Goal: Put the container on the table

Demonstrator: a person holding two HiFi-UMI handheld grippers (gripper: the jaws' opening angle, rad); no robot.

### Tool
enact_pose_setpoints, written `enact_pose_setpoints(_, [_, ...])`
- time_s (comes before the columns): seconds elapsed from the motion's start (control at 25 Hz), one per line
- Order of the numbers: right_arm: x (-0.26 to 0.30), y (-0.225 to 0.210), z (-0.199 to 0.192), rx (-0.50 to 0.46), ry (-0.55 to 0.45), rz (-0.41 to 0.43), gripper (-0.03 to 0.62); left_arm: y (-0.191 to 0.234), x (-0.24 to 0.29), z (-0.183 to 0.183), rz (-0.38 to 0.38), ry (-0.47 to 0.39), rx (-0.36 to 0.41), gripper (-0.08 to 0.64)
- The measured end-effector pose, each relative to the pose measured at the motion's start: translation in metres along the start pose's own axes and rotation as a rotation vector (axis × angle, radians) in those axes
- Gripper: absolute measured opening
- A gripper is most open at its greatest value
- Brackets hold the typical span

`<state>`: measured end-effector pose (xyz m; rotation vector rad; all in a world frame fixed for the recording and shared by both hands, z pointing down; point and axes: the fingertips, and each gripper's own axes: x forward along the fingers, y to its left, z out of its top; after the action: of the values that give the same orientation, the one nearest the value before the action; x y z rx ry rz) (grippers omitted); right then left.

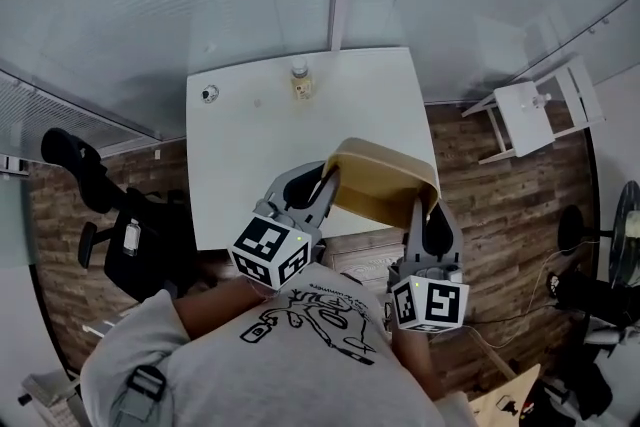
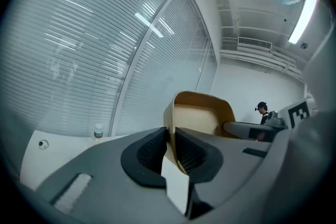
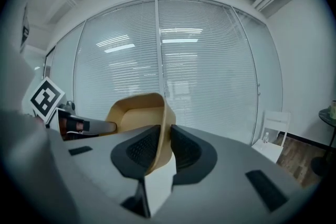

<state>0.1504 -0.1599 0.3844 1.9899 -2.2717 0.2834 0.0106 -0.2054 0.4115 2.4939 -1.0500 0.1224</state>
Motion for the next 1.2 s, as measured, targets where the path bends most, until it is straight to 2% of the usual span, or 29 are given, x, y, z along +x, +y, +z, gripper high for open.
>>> enact_pose_setpoints(0.32, [0.031, -0.013, 0.0, 0.02, 0.007, -0.032, 0.052, 0.018, 0.032, 0.011, -0.027, 0.023, 0.009, 0.012])
enact_pose_setpoints(0.84, [0.044, -0.061, 0.011, 0.026, 0.011, -0.005, 0.052, -0.007, 0.072, 0.024, -0.006, 0.024, 0.01, 0.014])
enact_pose_setpoints(1.0, [0.049, -0.071, -0.004, 0.04, 0.048, 0.011, 0.052, -0.006, 0.083, 0.012, 0.01, 0.051, -0.003, 0.014])
enact_pose_setpoints(1.2, [0.061, -0.084, -0.041, 0.087, 0.12, 0.017, 0.052, 0.006, 0.102, -0.024, 0.014, 0.126, -0.042, 0.015])
